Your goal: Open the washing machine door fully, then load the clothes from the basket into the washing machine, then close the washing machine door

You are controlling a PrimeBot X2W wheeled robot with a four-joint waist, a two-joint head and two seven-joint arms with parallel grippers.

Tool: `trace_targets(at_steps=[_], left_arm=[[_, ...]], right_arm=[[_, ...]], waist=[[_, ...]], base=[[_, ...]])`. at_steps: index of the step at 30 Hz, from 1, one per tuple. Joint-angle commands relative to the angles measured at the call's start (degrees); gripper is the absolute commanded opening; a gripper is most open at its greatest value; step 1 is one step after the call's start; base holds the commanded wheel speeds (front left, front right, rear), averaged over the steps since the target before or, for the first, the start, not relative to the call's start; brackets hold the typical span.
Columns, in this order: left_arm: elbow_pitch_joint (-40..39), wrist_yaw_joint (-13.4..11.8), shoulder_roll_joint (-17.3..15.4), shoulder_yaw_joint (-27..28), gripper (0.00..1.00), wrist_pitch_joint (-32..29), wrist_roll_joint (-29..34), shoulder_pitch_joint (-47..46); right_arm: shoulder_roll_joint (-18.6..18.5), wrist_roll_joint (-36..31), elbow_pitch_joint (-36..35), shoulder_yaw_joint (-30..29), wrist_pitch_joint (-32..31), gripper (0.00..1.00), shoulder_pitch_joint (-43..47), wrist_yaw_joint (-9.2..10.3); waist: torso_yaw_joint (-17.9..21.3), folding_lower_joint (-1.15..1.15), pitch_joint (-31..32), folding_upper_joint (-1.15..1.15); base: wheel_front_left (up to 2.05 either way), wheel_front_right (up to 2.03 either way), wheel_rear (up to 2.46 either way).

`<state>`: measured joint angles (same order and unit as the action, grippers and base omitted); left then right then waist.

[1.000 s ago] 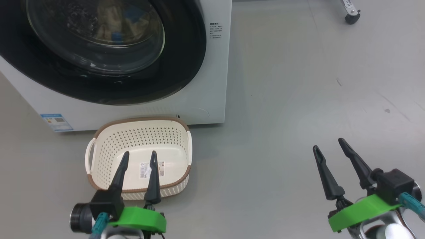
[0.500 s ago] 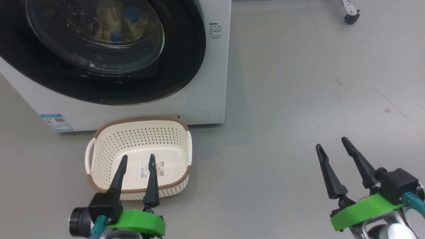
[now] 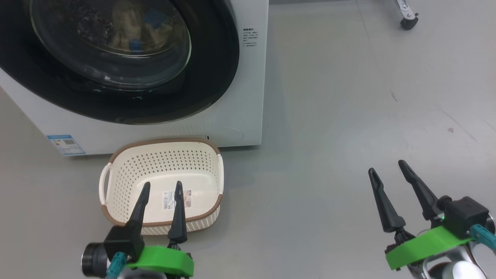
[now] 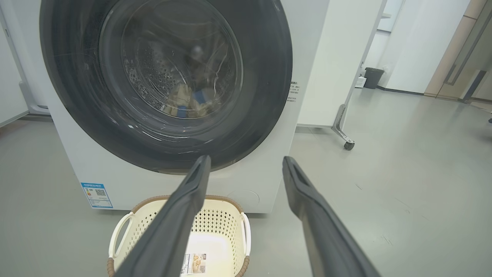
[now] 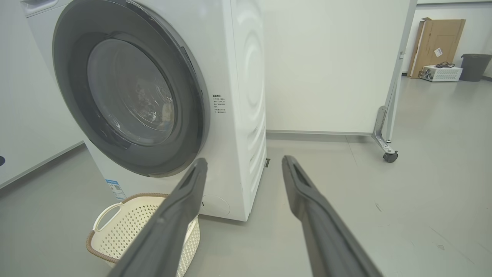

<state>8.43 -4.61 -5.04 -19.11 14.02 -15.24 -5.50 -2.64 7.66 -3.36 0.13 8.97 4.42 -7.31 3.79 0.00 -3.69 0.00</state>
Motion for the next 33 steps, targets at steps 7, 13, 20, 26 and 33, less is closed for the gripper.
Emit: trace_targets(at_steps=[7, 13, 20, 26, 33], left_arm=[[-1.55, -0.52, -1.07, 1.33, 1.00, -0.15, -0.72, -1.19], [2.59, 0.16, 0.11, -0.57, 0.00, -0.10, -1.24, 0.80], [2.68, 0.77, -0.01, 0.65, 0.00, -1.06, -5.84, 0.76], [2.95, 1.37, -0.09, 1.70, 0.00, -1.88, -9.71, 0.64], [3.24, 2.07, -0.14, 2.94, 0.00, -2.84, -14.19, 0.52]], right_arm=[[-0.24, 0.84, -2.38, 1.64, 0.05, 1.00, -0.80, -0.18], [0.06, 1.22, 2.67, 0.75, 0.03, 0.00, 0.47, 0.00], [-0.36, 6.44, 3.48, 0.74, -0.52, 0.00, -0.14, -0.01], [-0.64, 10.80, 4.28, 0.75, -0.99, 0.00, -0.76, -0.02], [-0.92, 15.81, 5.12, 0.70, -1.57, 0.00, -1.40, -0.03]], waist=[[-0.11, 0.00, 0.00, 0.00], [-0.17, 0.00, -0.01, 0.00], [-0.37, 0.00, 0.19, 0.00], [-0.55, 0.00, 0.36, 0.00], [-0.75, 0.00, 0.56, 0.00]], base=[[0.00, 0.00, 0.00], [0.00, 0.00, 0.00], [0.00, 0.00, 0.00], [0.00, 0.00, 0.00], [0.00, 0.00, 0.00]])
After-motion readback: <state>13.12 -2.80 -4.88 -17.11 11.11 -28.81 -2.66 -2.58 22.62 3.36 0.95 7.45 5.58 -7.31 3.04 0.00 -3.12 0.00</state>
